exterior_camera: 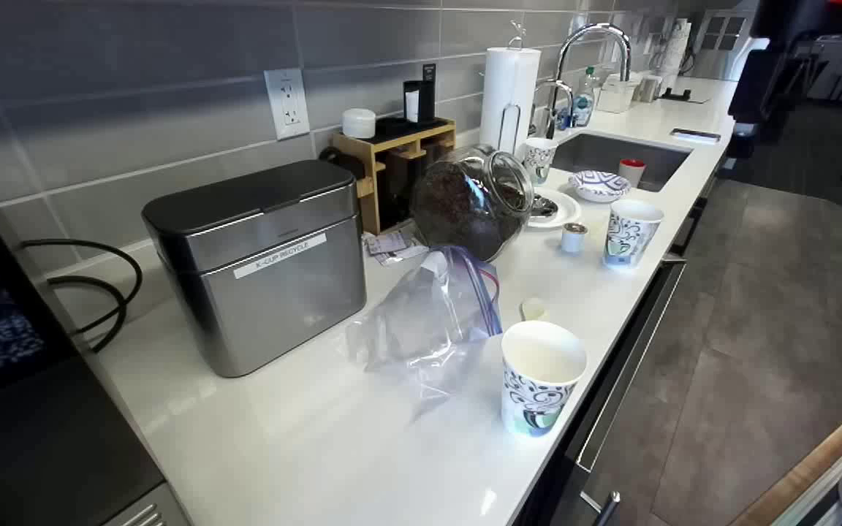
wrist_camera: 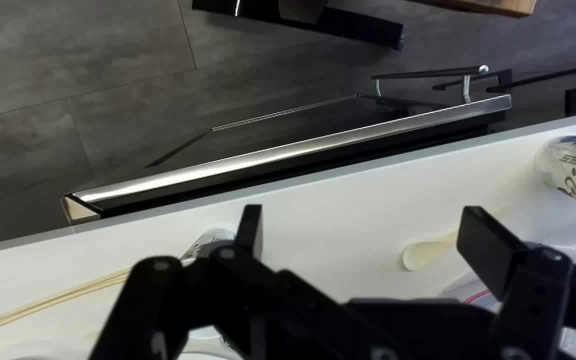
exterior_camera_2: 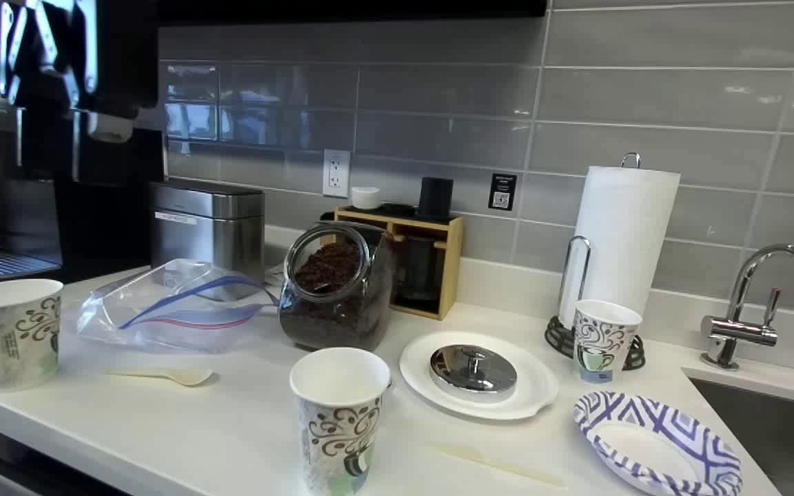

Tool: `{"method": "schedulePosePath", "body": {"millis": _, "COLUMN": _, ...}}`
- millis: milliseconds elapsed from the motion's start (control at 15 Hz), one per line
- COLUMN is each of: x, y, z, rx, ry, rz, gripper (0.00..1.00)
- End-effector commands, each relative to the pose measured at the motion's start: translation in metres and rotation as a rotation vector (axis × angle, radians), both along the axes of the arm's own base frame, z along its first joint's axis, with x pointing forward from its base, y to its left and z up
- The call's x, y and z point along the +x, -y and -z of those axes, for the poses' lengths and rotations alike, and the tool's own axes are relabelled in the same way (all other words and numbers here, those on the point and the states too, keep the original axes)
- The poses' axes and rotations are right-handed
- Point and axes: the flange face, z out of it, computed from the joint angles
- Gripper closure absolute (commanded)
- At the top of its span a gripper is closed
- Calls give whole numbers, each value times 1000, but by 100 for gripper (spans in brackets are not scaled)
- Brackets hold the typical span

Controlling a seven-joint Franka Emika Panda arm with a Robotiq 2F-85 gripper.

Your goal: Put the lid back on the coffee jar

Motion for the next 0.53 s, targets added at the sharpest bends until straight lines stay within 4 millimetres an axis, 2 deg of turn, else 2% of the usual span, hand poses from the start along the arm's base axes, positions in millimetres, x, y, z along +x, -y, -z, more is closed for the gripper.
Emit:
{"method": "schedulePosePath", "body": {"millis": 0, "x": 0, "y": 0, "z": -1, "rx": 0, "ry": -1, "rz": 0, "gripper": 0}}
{"method": "schedulePosePath", "body": {"millis": 200, "x": 0, "y": 0, "z": -1, "rx": 0, "ry": -1, "rz": 0, "gripper": 0}}
{"method": "schedulePosePath", "body": {"millis": 267, "x": 7, "y": 3, "z": 1, "rx": -5, "ry": 11, "rz": 45, "gripper": 0}}
{"method": "schedulePosePath", "body": {"millis": 467, "x": 45, "y": 28, "z": 13, "rx": 30, "ry": 51, "rz": 159, "gripper": 0}}
